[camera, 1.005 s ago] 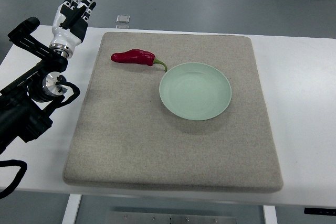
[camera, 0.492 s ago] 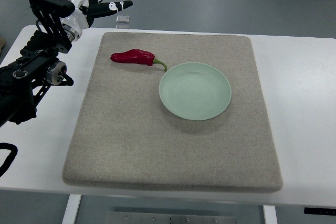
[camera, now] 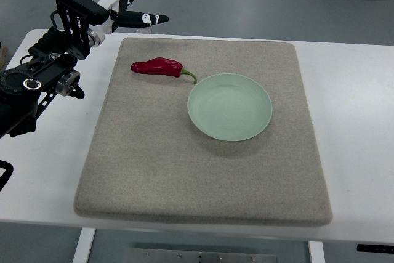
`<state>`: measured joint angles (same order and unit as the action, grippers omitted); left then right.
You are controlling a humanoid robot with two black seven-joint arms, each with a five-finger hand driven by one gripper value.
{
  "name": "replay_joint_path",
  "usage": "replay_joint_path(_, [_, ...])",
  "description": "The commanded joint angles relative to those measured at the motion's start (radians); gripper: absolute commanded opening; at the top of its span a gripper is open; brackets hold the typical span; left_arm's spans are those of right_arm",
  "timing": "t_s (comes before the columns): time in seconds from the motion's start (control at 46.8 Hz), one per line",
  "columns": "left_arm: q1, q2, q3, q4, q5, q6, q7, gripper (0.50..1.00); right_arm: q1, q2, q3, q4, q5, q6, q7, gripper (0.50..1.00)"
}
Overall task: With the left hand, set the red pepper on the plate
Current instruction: 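Swing the left hand over the mat toward the red pepper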
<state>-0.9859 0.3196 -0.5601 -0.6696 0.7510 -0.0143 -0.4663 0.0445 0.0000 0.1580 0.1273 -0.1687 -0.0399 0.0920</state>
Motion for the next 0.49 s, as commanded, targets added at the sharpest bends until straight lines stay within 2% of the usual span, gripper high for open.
replay_joint_path(0.0, [-0.005, 0.004, 0.000, -0.001, 0.011, 0.001, 0.000, 0.996, 0.000, 0.000, 0.000, 0.000, 0.000, 0.000, 0.000, 0.932])
replay_joint_path(0.086, [-0.011, 0.004, 0.003, 0.001, 0.054, 0.001, 0.006, 0.994, 0.000, 0.000, 0.000, 0.000, 0.000, 0.000, 0.000, 0.932])
replay_joint_path(0.214, [-0.017, 0.003, 0.055, 0.001, 0.146, 0.001, 0.063, 0.994, 0.000, 0.000, 0.000, 0.000, 0.000, 0.000, 0.000, 0.932])
replay_joint_path(0.47, [-0.037, 0.003, 0.094, 0.002, 0.353, 0.008, 0.067, 0.984, 0.000, 0.000, 0.000, 0.000, 0.000, 0.000, 0.000, 0.932])
